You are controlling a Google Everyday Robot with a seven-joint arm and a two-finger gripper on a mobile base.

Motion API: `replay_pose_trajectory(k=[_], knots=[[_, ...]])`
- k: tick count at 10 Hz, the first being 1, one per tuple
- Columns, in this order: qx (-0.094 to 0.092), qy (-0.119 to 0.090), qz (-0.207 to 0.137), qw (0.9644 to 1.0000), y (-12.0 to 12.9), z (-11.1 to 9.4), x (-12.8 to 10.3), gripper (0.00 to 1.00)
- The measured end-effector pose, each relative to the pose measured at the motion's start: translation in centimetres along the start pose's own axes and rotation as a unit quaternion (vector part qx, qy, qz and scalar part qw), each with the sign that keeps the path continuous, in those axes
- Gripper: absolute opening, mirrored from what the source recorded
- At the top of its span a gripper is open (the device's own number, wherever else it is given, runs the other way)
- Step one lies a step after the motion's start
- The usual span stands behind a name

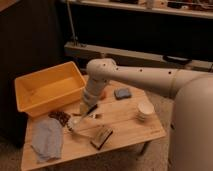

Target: Wipe table surface with brush

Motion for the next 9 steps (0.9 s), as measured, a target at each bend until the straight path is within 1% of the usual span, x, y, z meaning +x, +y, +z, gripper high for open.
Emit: replay_pose_trajectory(k=[1,2,3,4,5,6,9], knots=[[0.003,0.012,0.013,0.9998,-0.1,-0.6,1.2,0.00],[0.007,0.019,0.019,0.9996,-0.1,-0.7,1.5,0.00],[0.015,0.032,0.024,0.9991,-0.1,-0.6,1.8,0.00],[0.026,0.050,0.029,0.9980,-0.2,-0.4,2.3,0.00],[0.035,0.062,0.035,0.9968,-0.5,-0.2,2.9,0.00],[0.041,0.070,0.042,0.9958,-0.8,-0.1,3.2,0.00],[0.057,0.081,0.070,0.9925,-2.7,-0.1,3.9,0.00]])
